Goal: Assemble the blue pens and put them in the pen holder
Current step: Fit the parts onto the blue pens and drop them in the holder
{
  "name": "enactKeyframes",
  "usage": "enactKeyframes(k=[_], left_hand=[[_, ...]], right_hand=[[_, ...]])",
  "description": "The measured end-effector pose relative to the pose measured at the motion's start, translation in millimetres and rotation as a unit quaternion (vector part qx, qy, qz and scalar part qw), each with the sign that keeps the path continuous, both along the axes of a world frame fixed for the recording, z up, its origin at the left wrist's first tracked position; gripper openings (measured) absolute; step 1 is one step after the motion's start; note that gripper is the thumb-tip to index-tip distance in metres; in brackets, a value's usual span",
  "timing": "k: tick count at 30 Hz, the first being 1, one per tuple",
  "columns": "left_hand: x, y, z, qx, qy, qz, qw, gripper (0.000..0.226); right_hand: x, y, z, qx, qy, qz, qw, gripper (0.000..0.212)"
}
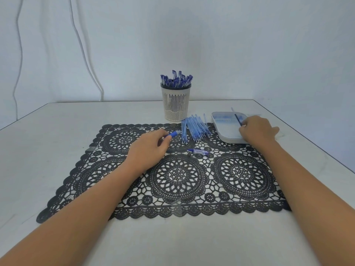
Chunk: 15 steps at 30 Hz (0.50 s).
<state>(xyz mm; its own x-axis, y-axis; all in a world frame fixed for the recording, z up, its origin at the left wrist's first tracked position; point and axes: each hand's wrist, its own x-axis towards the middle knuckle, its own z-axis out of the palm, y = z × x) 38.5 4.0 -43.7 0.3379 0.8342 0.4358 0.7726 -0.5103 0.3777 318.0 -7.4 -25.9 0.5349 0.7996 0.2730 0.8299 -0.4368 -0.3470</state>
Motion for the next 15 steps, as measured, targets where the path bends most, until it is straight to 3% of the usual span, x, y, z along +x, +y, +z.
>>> enactKeyframes(k=[5, 9, 15], left_hand=[[-2, -1, 0, 0.001, -0.018, -0.035, 0.999, 0.03], [-3, 1, -2, 0.004, -0.035, -0.066, 0.997, 0.033], [-4, 6, -5, -0.003, -0.056, -0.069, 0.996, 0.034]], right_hand=[[-24, -14, 15, 0.099, 0.048, 0.159, 0.981, 0.028], [-43, -28, 22, 0.101, 0.106, 0.301, 0.942, 0.019], [-50, -37, 26, 0.091, 0.122, 0.342, 0.927, 0.016]])
